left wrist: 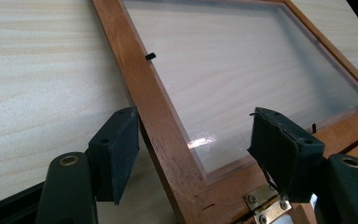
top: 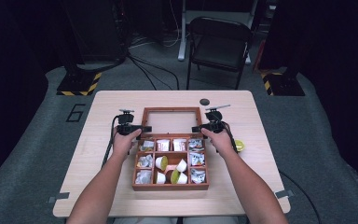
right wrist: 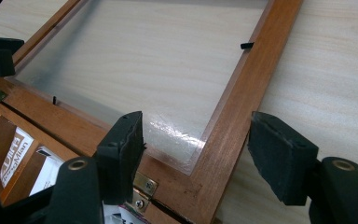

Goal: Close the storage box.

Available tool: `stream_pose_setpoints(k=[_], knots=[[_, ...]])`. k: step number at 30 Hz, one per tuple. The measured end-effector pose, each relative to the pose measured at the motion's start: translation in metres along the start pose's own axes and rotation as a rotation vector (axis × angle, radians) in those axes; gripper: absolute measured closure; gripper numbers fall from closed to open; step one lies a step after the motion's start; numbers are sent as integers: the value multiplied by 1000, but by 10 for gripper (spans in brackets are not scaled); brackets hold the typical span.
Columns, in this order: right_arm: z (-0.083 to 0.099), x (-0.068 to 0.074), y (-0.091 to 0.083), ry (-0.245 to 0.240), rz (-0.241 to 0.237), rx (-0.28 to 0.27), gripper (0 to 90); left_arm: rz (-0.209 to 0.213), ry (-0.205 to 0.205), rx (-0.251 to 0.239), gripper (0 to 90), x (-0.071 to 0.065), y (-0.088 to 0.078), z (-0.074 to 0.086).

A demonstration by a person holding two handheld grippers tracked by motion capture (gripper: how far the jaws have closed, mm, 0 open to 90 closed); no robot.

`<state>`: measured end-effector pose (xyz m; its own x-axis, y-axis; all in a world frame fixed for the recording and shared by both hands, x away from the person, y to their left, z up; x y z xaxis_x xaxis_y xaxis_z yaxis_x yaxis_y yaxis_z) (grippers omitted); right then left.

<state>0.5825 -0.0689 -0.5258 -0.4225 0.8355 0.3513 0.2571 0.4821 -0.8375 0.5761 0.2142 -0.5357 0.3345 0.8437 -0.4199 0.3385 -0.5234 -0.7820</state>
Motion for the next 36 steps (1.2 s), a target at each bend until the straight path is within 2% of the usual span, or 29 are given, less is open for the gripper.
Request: stream_pose_setpoints(k=[3,5,9,11,15,23,26,36], knots=[[1,0,1,12,-6,5,353,5,-2,1,327,0,0,0],[0,-3,2,-15,2,-4,351,12,-6,0,327,1,-1,0],[0,-3,3,-15,2,-1,351,12,-6,0,328,2,1,0],[0,-3,4,4,-5,8,350,11,-14,4,326,2,3,1],[0,-5,6,-11,-5,11,350,12,-14,12,323,4,5,2],[0,-7,9,6,-19,16,347,24,-13,4,319,6,7,2],[1,-7,9,24,-33,23,345,53,-47,-2,323,5,10,2],[1,-8,11,41,-53,27,332,48,-29,-1,313,5,10,2]])
Point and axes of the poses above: each handheld gripper's, and its own axes: y roughly forward along the jaws, z roughly out of its underside, x roughly to its left, the point moved 7 cm from there along y, roughly forward along the jaws, and after that the axes turned 12 degrees about x, right-handed, at the moved point
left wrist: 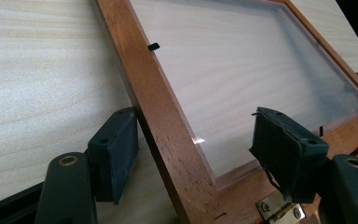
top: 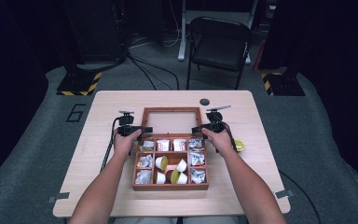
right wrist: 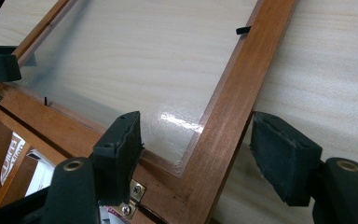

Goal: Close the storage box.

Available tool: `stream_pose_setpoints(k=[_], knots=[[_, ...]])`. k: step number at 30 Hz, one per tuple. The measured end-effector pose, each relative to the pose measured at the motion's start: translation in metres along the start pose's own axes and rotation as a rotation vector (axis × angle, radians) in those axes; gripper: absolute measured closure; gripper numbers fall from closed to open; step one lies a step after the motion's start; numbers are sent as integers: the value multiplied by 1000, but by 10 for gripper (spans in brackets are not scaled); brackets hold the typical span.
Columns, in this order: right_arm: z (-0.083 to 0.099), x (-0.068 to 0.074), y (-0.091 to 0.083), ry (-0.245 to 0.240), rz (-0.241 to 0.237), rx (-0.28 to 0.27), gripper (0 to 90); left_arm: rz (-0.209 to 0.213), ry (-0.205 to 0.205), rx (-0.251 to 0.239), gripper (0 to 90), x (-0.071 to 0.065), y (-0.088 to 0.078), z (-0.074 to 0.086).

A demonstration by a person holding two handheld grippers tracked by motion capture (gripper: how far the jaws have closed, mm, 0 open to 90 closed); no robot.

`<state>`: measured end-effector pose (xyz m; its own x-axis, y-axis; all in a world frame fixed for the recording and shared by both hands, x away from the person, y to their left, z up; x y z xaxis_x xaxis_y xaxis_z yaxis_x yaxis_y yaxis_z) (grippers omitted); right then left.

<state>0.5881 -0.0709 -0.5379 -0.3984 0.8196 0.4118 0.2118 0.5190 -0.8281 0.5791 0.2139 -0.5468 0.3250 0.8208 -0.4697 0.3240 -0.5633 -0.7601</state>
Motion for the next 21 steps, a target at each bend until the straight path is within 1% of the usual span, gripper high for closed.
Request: stream_pose_setpoints(k=[1,3,6,12,13,15,16,17,19,21], knots=[[0,0,1,2,0,-4,329,4,-9,-6,313,-1,0,0],[0,0,2,20,-18,2,326,4,-8,-8,311,-1,1,-1],[-1,0,4,19,-31,-4,322,6,-4,-7,310,0,1,-1],[-1,-1,5,25,-37,-1,319,7,-1,-4,310,0,1,-1],[-1,0,5,32,-41,2,320,9,-2,-4,311,0,1,-1],[-2,0,4,35,-38,5,319,16,-16,-5,317,-1,0,-1],[-2,1,4,37,-35,3,320,15,-7,3,321,0,-1,-1],[-2,1,4,38,-36,6,321,16,-7,6,323,0,-1,-1],[-2,0,4,26,-37,13,322,16,-5,10,325,0,-1,0],[-2,0,3,25,-36,12,323,14,-8,9,321,0,-1,-1]])
Point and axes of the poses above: each handheld gripper's, and its own axes: y roughly forward along the jaws, z roughly out of its underside, x roughly to its left, the point moved 7 cm from there along y, roughly forward along the jaws, and after that the axes turned 12 degrees about x, right-handed, at the moved point
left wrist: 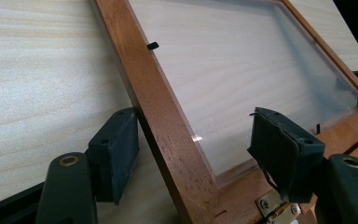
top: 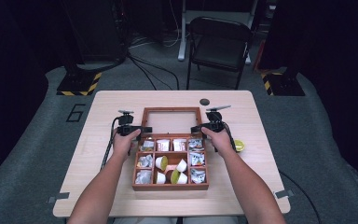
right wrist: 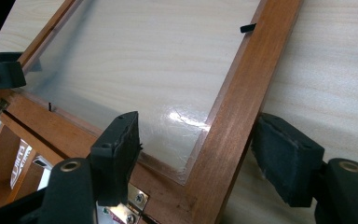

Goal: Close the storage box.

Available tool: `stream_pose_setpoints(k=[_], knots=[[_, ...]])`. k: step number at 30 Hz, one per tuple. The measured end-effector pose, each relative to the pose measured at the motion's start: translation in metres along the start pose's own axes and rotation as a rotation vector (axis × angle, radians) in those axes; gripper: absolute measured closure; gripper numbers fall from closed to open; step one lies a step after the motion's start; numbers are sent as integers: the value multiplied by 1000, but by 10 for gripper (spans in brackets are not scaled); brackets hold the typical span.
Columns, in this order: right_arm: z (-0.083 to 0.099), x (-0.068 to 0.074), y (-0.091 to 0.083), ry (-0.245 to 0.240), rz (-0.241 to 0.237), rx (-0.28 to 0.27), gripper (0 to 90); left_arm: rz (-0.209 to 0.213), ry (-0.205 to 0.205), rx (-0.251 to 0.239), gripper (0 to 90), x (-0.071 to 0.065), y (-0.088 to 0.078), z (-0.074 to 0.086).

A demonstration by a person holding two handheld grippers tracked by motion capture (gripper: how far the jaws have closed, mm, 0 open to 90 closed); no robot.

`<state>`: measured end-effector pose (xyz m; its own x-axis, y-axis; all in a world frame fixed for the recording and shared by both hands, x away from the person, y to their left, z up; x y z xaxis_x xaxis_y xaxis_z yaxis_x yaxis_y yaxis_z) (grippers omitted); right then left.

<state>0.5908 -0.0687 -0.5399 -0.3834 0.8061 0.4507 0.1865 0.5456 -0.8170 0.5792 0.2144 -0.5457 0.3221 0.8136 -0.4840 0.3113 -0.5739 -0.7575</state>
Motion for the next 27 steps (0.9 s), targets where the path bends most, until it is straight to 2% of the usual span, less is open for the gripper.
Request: stream_pose_setpoints(k=[5,8,10,12,14,17,19,24,27], knots=[[-1,2,-2,-11,13,-7,327,-4,12,0,327,0,-1,-1],[-2,2,-3,-16,14,-9,329,0,-2,-13,330,-1,-1,-2],[-2,2,-4,-19,14,-17,334,-8,20,-19,333,-1,-3,-2],[-3,3,-6,-22,13,-24,341,-7,16,-27,339,-2,-4,-3],[-3,3,-9,-26,9,-27,349,-6,29,-30,348,-2,-6,-4],[-5,5,-13,-32,5,-42,351,9,21,-63,354,-5,-11,-7],[-6,6,-15,-44,7,-48,351,4,46,-66,354,-5,-14,-8],[-7,10,-21,-62,10,-63,351,26,38,-100,354,-9,-20,-10],[-8,13,-26,-69,4,-80,354,24,52,-107,353,-11,-24,-10]])
Point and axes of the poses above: each handheld gripper's, and its own axes: y roughly forward along the jaws, z roughly out of its underside, x roughly to its left, the point moved 7 cm from there along y, roughly forward along the jaws, and after that the axes turned 12 degrees about x, right-handed, at the moved point
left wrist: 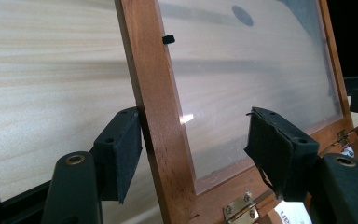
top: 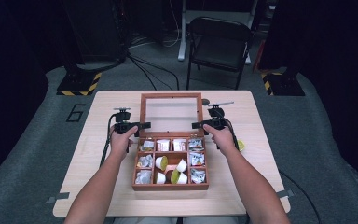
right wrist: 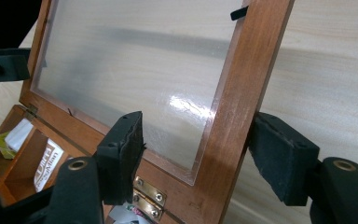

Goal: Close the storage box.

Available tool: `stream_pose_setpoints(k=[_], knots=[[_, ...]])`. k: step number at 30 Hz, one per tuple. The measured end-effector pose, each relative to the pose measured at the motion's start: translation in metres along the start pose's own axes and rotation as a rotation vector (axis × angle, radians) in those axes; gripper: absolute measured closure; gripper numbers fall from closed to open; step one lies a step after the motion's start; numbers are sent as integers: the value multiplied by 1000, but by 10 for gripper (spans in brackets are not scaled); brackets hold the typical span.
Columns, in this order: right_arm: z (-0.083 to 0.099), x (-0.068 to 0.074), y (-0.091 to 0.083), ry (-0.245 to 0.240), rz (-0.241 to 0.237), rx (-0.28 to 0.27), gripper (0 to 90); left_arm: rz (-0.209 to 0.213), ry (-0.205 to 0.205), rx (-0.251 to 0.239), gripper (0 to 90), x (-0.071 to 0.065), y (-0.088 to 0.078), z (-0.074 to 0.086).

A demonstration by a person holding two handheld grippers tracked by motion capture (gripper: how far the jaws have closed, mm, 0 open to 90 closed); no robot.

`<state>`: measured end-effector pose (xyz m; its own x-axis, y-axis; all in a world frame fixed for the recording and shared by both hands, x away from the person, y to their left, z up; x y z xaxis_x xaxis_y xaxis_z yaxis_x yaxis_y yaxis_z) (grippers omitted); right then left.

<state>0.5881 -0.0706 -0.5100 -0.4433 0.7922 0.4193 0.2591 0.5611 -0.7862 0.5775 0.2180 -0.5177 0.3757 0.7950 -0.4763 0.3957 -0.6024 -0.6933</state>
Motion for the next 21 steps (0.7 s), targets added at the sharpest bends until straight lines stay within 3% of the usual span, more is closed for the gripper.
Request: stream_pose_setpoints(k=[21], knots=[[1,12,-18,-38,0,-35,356,15,29,-43,350,-12,-18,-4]])
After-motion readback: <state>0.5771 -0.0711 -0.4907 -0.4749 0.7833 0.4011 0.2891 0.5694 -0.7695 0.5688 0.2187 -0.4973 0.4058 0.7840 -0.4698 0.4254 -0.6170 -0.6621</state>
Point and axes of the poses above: each handheld gripper's, and its own axes: y roughly forward along the jaws, z roughly out of its underside, x roughly to its left, the point moved 7 cm from there along y, roughly forward along the jaws, and after that the axes turned 12 degrees about x, right-handed, at the moved point
